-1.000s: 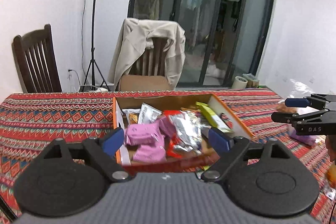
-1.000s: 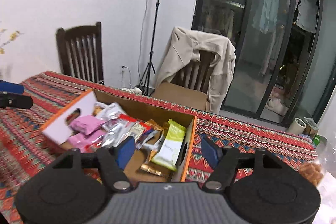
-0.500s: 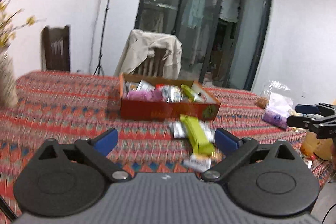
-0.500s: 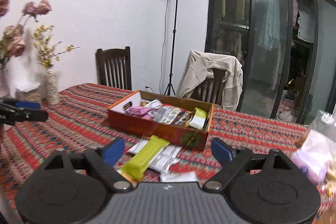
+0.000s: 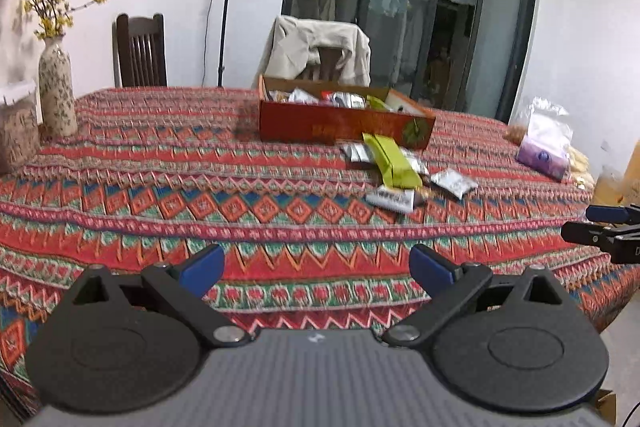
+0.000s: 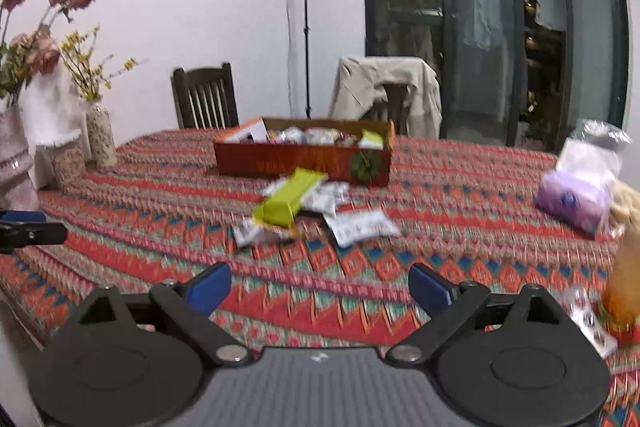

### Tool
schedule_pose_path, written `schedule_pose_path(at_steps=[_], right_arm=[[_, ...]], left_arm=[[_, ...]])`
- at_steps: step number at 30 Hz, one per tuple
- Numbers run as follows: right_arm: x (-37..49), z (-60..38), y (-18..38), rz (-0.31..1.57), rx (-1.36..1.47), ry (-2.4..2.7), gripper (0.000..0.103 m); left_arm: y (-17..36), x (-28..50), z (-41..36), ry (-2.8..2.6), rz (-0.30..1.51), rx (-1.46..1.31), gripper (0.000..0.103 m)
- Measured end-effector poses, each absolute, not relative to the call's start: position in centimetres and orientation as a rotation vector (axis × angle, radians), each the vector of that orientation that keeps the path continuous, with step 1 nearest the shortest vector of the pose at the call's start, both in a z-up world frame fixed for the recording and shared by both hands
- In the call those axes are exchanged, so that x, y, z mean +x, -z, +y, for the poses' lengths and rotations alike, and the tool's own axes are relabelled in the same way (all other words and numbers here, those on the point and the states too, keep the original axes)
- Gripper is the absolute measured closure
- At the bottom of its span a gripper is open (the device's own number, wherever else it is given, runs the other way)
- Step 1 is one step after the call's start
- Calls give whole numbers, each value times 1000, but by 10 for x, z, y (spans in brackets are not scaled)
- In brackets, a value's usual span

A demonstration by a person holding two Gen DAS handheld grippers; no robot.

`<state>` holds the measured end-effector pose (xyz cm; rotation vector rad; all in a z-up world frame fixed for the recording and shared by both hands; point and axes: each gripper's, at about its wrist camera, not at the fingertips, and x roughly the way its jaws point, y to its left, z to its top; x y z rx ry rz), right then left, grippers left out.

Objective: Organize snacks
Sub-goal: 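Move both tools back toward the remaining snack pile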

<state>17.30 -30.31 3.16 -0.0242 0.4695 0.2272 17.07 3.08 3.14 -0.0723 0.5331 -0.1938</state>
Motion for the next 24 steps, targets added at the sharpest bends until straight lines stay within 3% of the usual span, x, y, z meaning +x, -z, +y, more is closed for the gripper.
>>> schedule_pose_path(at_steps=[12,24], right_arm=[[184,-315,0,534,12,-189,8],[233,-322,13,585,36,-191,8]], left_arm=[[-14,205,-2,278,603,-40,2],[6,327,-75,494,664,29,3]])
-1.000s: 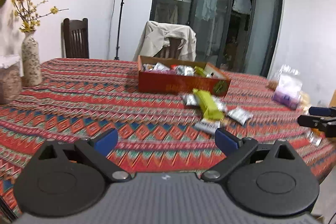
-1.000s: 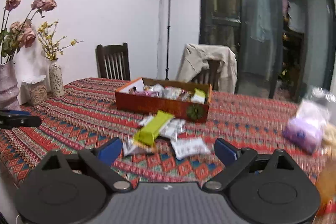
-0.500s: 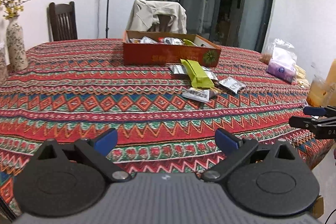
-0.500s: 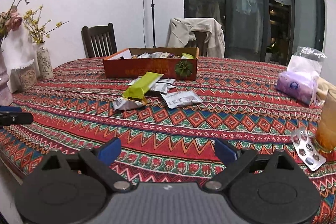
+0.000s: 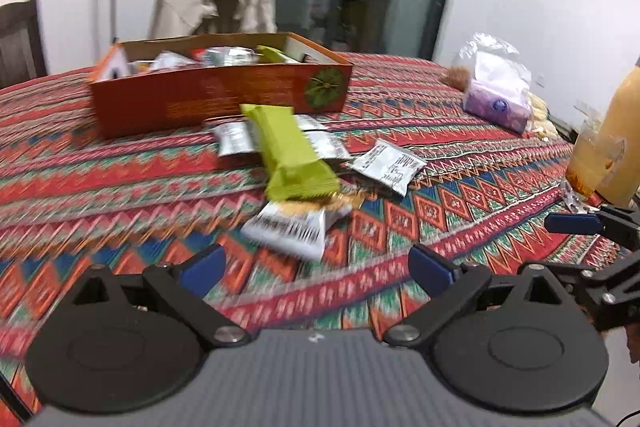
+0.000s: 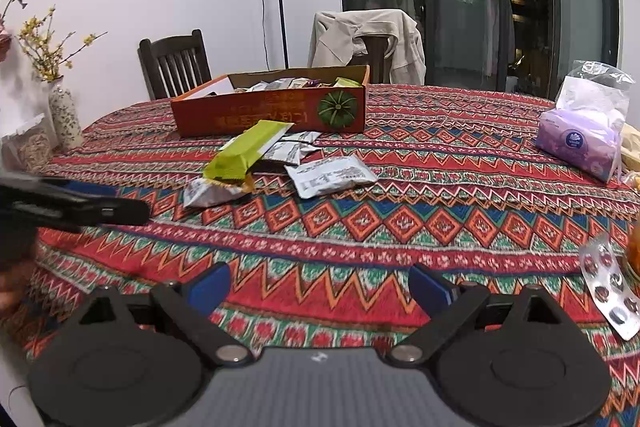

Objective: Organize snacks
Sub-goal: 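Move both tools back toward the remaining snack pile, then grasp cracker packet with left tool while right tool grasps white packet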

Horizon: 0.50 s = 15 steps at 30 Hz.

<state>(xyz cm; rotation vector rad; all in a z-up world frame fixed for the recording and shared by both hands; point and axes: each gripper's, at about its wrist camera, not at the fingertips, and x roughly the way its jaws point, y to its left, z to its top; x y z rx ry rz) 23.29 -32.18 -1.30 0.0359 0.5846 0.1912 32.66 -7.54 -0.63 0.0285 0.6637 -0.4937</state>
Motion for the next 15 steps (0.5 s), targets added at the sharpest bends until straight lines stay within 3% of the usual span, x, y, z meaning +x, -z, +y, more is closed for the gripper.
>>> schedule_pose_path(at_steps=[5,8,10,15], right_arm=[[265,-325,15,594,100,-222,9],[292,-328,19,603,185,-247,9],[311,-328,19,599,217,-246,9],[364,-320,18,614,255,-215,10]], left_arm=[[23,368,-90,539,700,38,11],[31,373,-93,552,669,41,24],[31,371,-91,568,658,34,49],[28,352,-82,606,654,11,76]])
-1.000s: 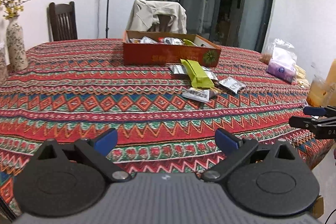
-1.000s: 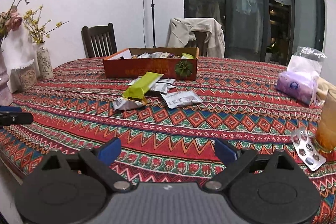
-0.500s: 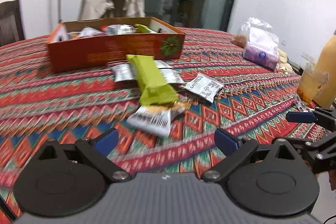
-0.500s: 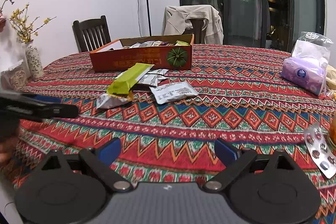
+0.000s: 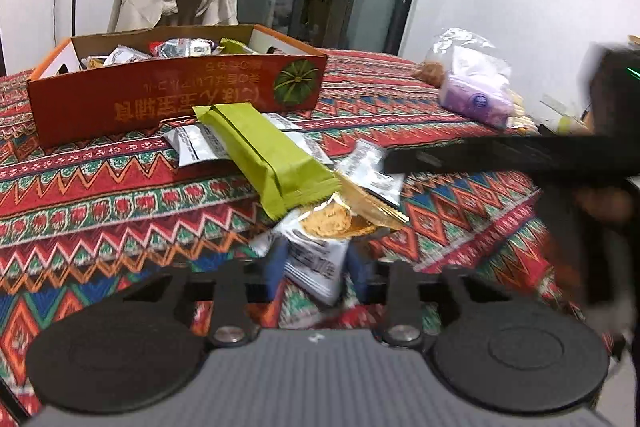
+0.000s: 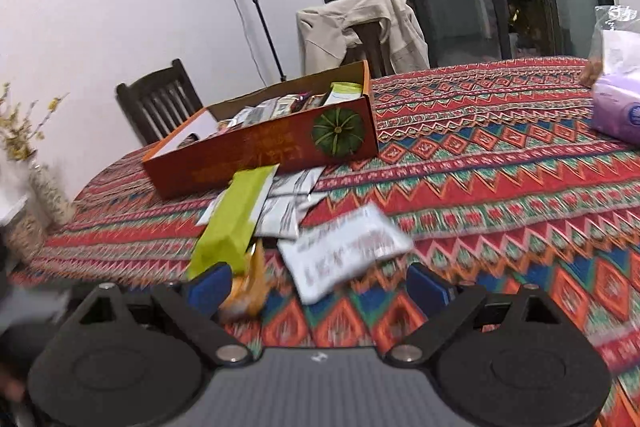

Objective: Organize snacks
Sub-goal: 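Grasp cracker packet with left tool while right tool grasps white packet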

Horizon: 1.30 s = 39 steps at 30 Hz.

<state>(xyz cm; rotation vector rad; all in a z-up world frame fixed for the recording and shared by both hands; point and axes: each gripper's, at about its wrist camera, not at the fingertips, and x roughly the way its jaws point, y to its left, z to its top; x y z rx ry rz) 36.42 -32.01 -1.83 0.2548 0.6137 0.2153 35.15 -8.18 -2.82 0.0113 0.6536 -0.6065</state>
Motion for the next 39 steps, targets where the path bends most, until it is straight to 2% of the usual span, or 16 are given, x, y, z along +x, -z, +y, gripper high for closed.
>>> schedule_pose_path(at_steps=[3,5,8,10,13,16,19,26,28,35,36,37,39], right_arm=[[394,-312,23,634,260,-189,10],[408,-305,26,640,268,-184,11],[421,-293,29,638,199,-148,19],[425,-284,31,637,99,-82,20],[424,-280,35,644,-5,-26,22],[415,-283,35,669,-69,-10,26],[403,-296,34,681,-34,-27,28],[373,-328,35,676,15,-58,47],[367,-335,35,674,16,-63,48],[361,-345,37,650,17,-80,47],[361,-344,37,649,9,-82,46],[362,-343,37,649,3,-86,46],[362,-343,37,650,-3,-105,47]], left_arm=[[26,332,-76,602,638,9,84],[25,321,-68,612,641,-17,84],[26,313,-57,610,649,-25,80],[25,312,-55,602,634,15,57],[18,317,-64,611,601,83,32],[11,333,-84,701,579,170,25],[15,358,-108,707,591,278,24],[29,374,-126,743,677,212,26],[29,363,-131,758,690,212,33],[30,356,-147,707,689,196,33],[29,358,-148,698,692,179,42],[28,360,-148,690,695,162,58],[26,361,-148,675,708,126,59]])
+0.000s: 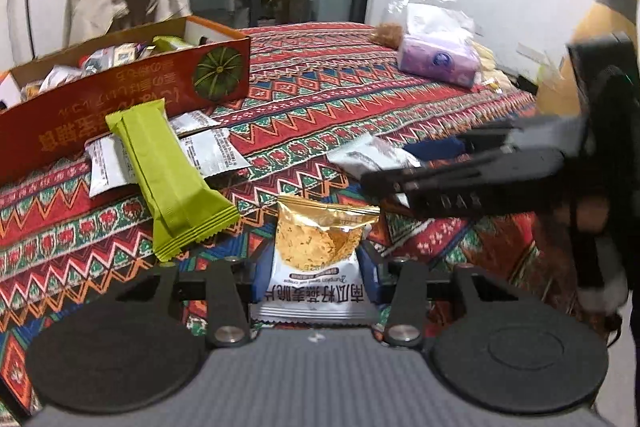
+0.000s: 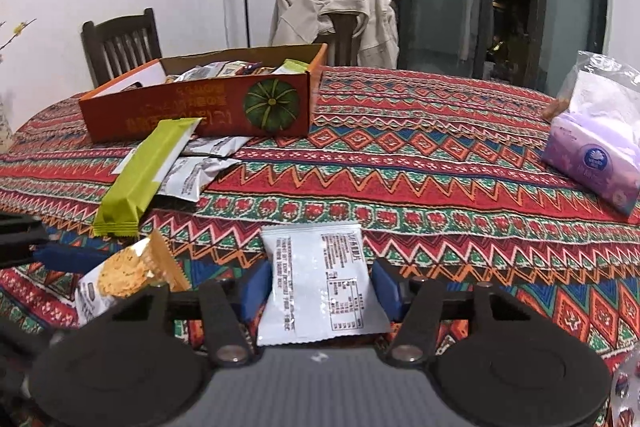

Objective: Organize snacks
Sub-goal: 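Grasp cracker packet with left tool while right tool grasps white packet, then carry both held packets over the cardboard box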

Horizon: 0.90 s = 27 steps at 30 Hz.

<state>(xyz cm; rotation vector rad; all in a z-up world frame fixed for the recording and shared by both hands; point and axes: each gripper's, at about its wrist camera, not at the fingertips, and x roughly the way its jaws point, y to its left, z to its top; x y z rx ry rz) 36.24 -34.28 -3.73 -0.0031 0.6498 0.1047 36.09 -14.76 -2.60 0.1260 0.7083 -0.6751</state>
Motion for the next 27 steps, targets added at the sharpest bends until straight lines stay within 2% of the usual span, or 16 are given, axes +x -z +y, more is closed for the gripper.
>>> schedule_pose_path(at_steps=[2,10,18,27], right_arm=[[359,-343,36,653,-6,-124,52],[316,-336,34,648,21,-195,57],[288,-335,19,599,91,-236,58],[285,-316,-4,548,70,-253,58]], left_arm=[[24,357,-142,659,719,78,60],[1,307,-105,603,682,-53,60],[-32,297,-58,502,584,-119,60],[-39,302,-21,468,539,-166,60]])
